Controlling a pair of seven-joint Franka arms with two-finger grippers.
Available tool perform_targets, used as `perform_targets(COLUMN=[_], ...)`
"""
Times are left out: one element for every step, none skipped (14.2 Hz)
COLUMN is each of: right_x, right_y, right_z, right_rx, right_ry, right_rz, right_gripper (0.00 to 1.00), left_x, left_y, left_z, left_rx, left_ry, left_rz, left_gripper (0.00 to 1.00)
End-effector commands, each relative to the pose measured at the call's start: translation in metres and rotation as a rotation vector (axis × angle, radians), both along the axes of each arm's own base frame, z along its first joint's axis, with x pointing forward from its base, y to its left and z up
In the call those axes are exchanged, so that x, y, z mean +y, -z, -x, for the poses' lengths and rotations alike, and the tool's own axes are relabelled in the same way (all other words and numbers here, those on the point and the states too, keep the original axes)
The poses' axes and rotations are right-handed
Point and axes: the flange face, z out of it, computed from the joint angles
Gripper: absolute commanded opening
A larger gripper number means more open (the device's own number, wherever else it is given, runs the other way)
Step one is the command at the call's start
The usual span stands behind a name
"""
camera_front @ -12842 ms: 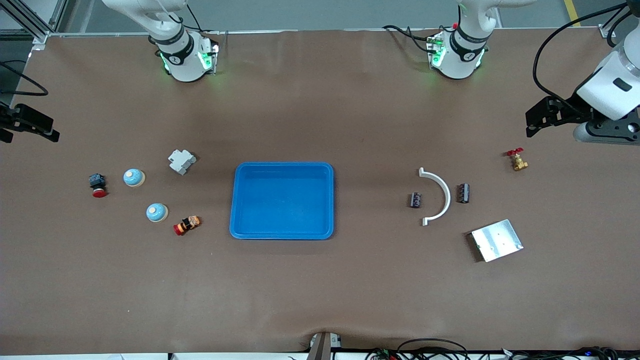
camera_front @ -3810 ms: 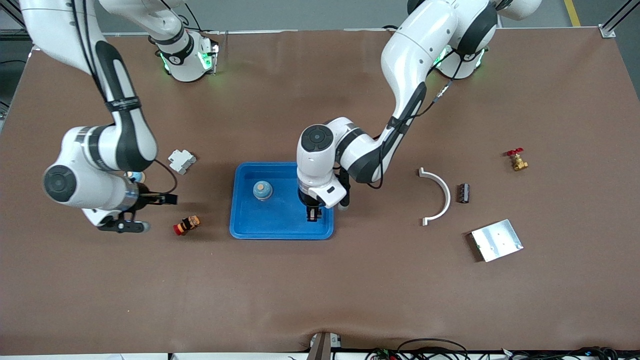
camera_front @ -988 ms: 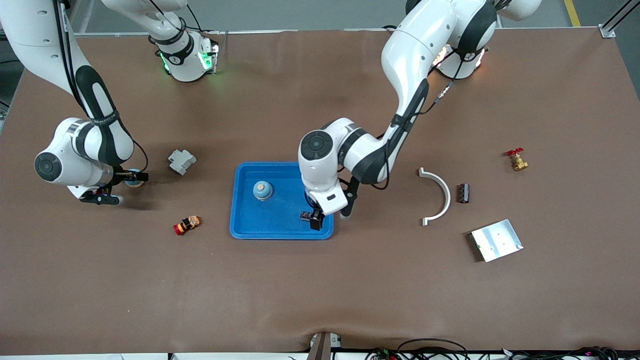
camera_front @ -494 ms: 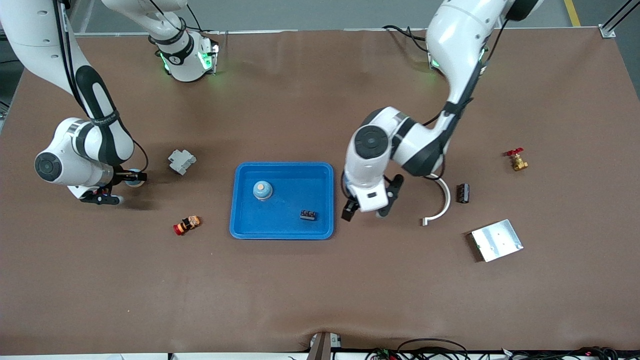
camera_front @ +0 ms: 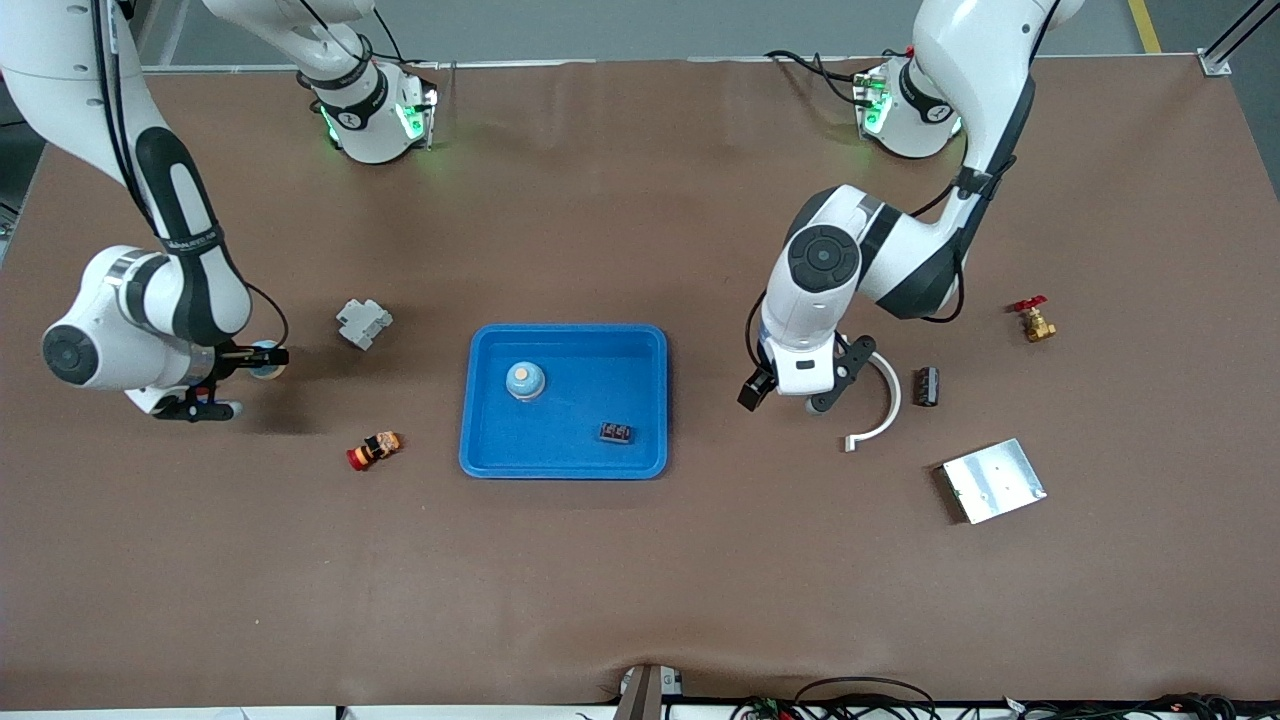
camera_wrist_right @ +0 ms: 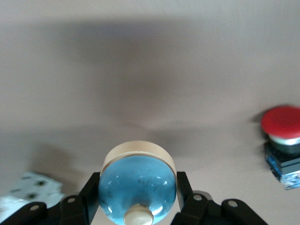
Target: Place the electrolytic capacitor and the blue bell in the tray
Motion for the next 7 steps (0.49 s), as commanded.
perform_targets(right_x=[0.048, 0.07, 0.095, 0.12, 0.146, 0.175, 0.203], right_y=[-0.041, -0.05, -0.059, -0.066, -0.073, -0.071, -0.072], right_z=[-0.035, -0.045, -0.054, -0.06, -0.067, -0.077, -0.087], right_rx=[-0.034, -0.053, -0.078, -0.097, -0.119, -0.13, -0.145], right_ry=[-0.043, -0.038, -0.018, 0.011, 0.05, 0.094, 0.136], right_rz=[-0.008, 0.001, 0.0, -0.004, -0.009, 0.002, 0.011], right_gripper=[0.15, 0.1, 0.06, 0.05, 0.01, 0.0, 0.0], left_x=[0.008, 0.017, 0.024, 0.027, 0.033, 0.041, 0.052], left_y=[-0.007, -0.01, -0.012, -0.017, -0.021, -0.029, -0.033], left_z=[0.005, 0.001, -0.002, -0.001, -0.002, -0.005, -0.009], left_rx=[-0.013, -0.01, 0.009, 0.032, 0.035, 0.033, 0.041], left_ry=[0.097, 0.227, 0.32, 0.36, 0.418, 0.483, 0.532], left_rz=[0.014, 0.013, 0.019, 0.026, 0.022, 0.019, 0.013], left_gripper=[1.0, 1.0, 1.0, 1.0, 1.0, 1.0, 1.0])
